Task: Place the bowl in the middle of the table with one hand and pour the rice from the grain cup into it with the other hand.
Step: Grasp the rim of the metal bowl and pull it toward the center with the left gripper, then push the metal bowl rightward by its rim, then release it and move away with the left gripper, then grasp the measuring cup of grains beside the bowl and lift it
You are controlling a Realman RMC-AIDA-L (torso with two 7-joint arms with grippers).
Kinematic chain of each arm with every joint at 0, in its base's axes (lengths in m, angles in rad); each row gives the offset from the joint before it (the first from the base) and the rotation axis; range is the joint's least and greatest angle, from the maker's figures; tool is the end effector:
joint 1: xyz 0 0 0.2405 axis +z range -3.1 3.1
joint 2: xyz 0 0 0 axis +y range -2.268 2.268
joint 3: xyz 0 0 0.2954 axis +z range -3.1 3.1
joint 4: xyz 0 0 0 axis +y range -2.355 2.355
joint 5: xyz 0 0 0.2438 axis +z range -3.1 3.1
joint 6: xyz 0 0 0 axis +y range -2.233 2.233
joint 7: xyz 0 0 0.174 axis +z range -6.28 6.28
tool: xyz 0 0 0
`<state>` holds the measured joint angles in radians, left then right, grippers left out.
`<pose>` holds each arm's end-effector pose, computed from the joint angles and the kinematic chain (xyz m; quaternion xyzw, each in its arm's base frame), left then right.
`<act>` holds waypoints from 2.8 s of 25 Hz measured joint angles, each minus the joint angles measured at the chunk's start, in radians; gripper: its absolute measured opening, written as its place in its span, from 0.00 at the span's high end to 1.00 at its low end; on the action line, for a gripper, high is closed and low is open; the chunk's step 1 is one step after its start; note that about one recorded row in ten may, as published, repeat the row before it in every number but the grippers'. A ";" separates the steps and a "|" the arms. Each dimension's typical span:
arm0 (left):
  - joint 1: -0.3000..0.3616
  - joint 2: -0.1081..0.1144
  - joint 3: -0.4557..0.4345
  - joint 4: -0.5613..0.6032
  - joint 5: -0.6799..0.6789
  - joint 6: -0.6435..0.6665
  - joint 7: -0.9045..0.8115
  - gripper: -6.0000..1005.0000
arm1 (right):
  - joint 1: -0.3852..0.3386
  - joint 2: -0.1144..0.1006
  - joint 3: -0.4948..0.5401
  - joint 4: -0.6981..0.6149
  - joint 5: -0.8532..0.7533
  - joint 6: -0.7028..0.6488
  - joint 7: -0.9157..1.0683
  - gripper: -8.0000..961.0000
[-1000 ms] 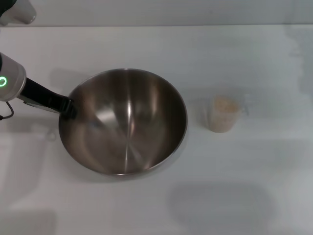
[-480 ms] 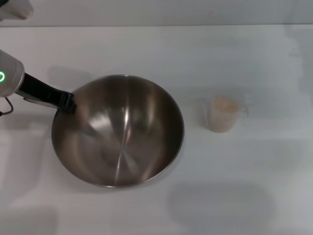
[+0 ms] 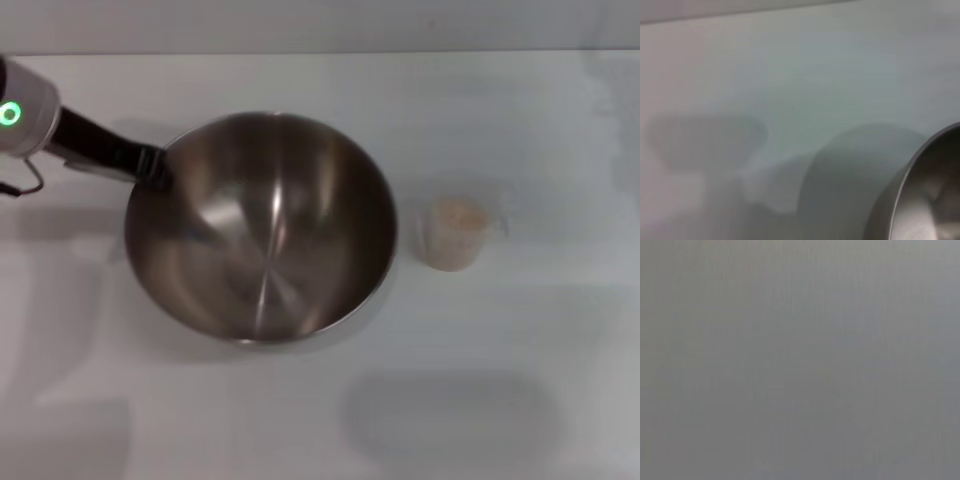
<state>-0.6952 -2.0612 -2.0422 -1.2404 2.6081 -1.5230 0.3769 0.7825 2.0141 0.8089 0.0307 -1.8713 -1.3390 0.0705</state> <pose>-0.2200 0.4561 0.0028 -0.8369 -0.4911 0.0707 0.2309 0.2845 0.5003 0.0618 -0.5713 0.0957 0.3982 0.7113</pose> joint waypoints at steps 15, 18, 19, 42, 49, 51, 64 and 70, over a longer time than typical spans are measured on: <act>-0.157 0.001 0.022 0.218 -0.002 0.123 0.027 0.96 | -0.009 0.000 0.004 0.000 0.000 0.000 0.000 0.35; -0.162 0.001 0.022 0.236 -0.002 0.138 0.027 0.96 | -0.010 0.000 0.004 0.000 0.000 0.000 0.000 0.35; -0.165 0.001 0.022 0.247 -0.002 0.144 0.028 0.96 | -0.010 0.000 0.004 0.000 0.000 0.000 0.000 0.35; -0.172 0.004 0.008 0.333 -0.008 0.206 0.030 0.92 | -0.013 0.004 0.004 0.000 0.000 -0.009 0.000 0.35; -0.156 0.004 -0.077 0.232 -0.015 0.190 0.059 0.77 | -0.014 0.005 0.005 0.001 0.000 -0.010 0.000 0.35; -0.117 0.002 -0.103 0.110 -0.049 0.202 0.077 0.71 | -0.014 0.005 0.005 0.002 0.000 -0.010 0.000 0.35; 0.315 -0.001 0.218 -0.015 -0.119 1.505 0.353 0.45 | -0.008 0.005 0.006 0.008 0.000 -0.011 0.000 0.35; 0.369 0.012 0.394 0.260 -0.012 2.290 -0.043 0.43 | -0.014 0.008 0.006 0.011 0.000 -0.011 0.000 0.35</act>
<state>-0.3259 -2.0488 -1.6479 -0.9807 2.5961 0.7674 0.3336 0.7681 2.0218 0.8144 0.0421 -1.8714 -1.3502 0.0705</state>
